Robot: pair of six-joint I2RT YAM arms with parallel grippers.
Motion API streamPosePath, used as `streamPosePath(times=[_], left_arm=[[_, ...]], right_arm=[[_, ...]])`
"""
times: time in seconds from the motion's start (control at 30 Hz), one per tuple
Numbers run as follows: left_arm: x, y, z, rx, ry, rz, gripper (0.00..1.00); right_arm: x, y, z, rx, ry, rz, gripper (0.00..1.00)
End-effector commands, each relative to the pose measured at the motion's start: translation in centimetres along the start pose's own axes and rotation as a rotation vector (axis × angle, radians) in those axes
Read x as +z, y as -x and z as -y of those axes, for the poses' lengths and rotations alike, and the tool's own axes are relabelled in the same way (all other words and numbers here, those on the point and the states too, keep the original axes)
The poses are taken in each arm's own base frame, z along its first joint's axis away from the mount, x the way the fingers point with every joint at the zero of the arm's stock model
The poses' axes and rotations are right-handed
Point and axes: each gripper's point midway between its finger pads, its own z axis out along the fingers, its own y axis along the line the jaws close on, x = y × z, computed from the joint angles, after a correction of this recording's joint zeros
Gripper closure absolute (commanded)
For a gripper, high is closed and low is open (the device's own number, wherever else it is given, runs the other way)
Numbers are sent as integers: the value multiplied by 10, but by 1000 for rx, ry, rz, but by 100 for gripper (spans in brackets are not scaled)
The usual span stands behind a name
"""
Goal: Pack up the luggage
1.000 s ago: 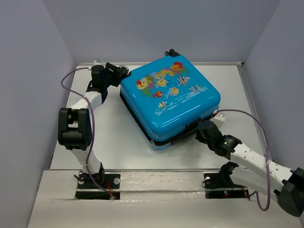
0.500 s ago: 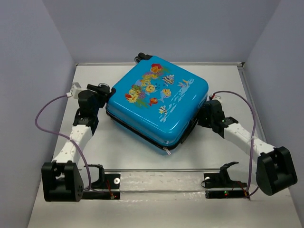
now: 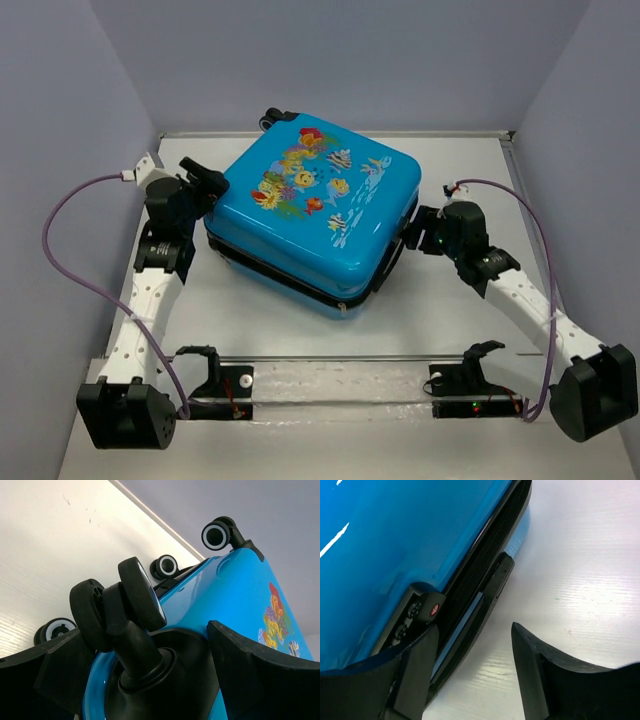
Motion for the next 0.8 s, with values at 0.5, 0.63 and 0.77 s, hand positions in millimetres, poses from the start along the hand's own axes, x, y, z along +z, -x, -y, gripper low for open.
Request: streamPosePath(times=[0.5,0.63,0.77], left_arm=[[-179,17,140,218,-826,-57,13],[-188,-43,101,259,-826,-194,45],[-188,-110,45,290,-757,-373,65]], right_arm=[[-75,-32,-49,-24,381,43,60],[-86,-52,-58,-16,490,12,80],[-105,-70,-77,0,628,-16,83]])
